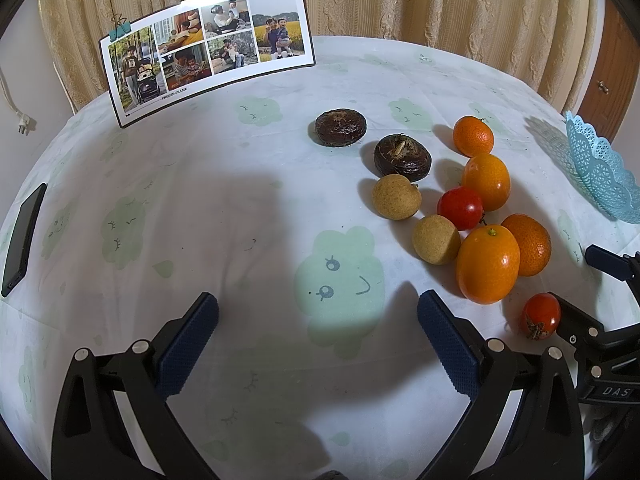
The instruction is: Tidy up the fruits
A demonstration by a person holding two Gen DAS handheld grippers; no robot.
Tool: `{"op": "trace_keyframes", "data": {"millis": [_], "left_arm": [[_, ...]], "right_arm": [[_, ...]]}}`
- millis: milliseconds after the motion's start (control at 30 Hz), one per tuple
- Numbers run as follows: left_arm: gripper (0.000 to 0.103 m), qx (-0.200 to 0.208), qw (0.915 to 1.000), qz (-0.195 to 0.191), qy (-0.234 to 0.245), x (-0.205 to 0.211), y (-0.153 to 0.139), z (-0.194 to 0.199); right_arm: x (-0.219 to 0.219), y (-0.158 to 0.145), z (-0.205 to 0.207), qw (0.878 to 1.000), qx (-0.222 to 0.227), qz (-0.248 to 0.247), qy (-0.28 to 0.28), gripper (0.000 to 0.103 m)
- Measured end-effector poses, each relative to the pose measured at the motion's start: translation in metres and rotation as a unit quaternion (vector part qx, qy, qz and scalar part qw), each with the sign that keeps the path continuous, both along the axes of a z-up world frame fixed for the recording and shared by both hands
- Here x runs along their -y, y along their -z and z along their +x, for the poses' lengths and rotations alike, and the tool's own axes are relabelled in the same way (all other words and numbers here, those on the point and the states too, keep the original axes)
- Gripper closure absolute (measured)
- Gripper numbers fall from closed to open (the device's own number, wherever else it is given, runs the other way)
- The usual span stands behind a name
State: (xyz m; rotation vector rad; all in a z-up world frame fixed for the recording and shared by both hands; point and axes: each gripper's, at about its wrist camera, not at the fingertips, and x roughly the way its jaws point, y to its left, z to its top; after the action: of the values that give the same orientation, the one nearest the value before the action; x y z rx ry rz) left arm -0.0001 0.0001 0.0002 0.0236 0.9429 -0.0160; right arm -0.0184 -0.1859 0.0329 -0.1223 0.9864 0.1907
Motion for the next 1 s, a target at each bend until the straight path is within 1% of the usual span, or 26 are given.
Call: {"op": "trace_keyframes", "data": {"millis": [600, 867, 1000], "left_arm": [[0.005, 0.0, 1.0, -0.001, 0.0, 0.0, 0.0, 0.0], [0.005, -0.006, 0.9998, -0.005, 0.019, -0.0018, -0.0019, 0.0004], [0.005, -0.001, 0.9992, -0.029, 0.028, -0.0077, -0.0039, -0.0055]], "right_arm": [[-0.0005, -0.0011, 0.0004, 1.0, -0.003, -0.001, -0.004, 0.002], [-0.0021, -0.0019, 0.0001, 1.0, -0.012, -0.003, -0.012, 0.002], [-0.0008, -0.0031, -0.0086, 1.0, -0.007, -0.004, -0.016, 0.002]]}}
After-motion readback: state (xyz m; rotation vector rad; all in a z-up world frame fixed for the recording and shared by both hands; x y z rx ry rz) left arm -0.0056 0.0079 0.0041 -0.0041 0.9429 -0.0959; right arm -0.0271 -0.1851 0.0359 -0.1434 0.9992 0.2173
